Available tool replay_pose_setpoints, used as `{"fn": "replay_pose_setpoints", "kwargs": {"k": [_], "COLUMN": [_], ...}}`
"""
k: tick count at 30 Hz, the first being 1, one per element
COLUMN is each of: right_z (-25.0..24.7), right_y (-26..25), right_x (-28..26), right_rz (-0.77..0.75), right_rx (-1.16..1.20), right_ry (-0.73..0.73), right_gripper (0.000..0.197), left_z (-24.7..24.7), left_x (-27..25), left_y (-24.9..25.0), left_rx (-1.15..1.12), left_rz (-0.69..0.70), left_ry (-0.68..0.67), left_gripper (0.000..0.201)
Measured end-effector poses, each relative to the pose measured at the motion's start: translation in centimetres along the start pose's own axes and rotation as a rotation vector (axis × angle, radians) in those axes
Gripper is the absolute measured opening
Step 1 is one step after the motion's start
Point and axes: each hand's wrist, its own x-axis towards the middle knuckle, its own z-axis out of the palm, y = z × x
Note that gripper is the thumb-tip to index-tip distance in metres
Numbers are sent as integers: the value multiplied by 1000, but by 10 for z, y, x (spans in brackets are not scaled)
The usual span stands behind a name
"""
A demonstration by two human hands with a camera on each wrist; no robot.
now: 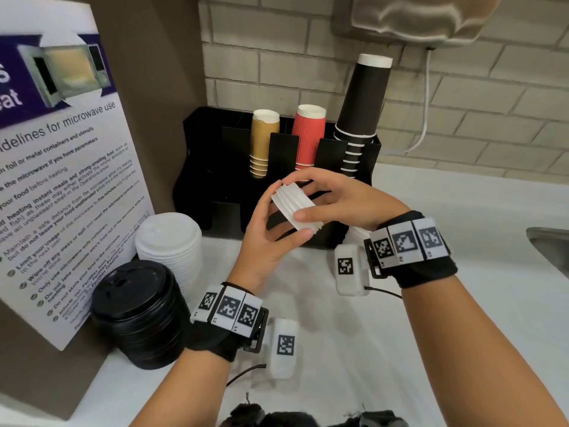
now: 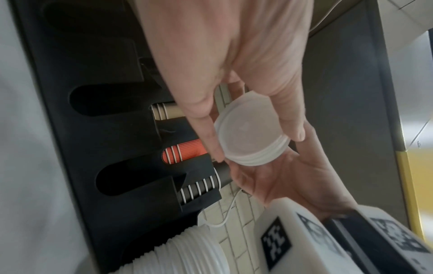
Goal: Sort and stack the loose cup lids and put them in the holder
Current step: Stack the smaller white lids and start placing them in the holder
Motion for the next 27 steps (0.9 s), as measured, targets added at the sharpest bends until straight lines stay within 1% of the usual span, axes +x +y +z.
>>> {"fn": "replay_pose_setpoints", "kwargs": {"k": [2,4,10,14,18,22,24,25,26,27], "right_z": [3,7,16,25,28,30,26,22,19,16], "right_y": [-1,-2,-5,-11,-14,-16,-17,-17,-17,-17], "right_x": [2,4,9,15,22,29,36,42,51,62], "right_rz": [12,29,70,65,64,28,21,16,6,-7], "right_rx": [2,19,10,-115,-159,-225,-235,-238,-245,-267], "right_ry": [28,33,17,49,72,49,52,78,112,142], "right_gripper": [57,63,63,62,59,57,56,56,57,59], "left_z": [-5,-11,-29,-32,-32,-33,-33,-33,-34,-35], "left_x": [-1,-2,-3,-5,-2,-2,-3,-3,-4,-5], "left_y": [0,-1,-4,-6,-9,-12,-14,-13,-13,-14], "left_rx": [-4,1,45,34,-12,-32,13,67,137,210], "left_rz": [-3,-4,-12,3,-10,-23,-126,-210,-301,-391], "left_ry": [20,7,-83,-33,2,50,86,87,59,-9], "left_gripper": [93,94,88,95,97,103,107,101,87,67]}}
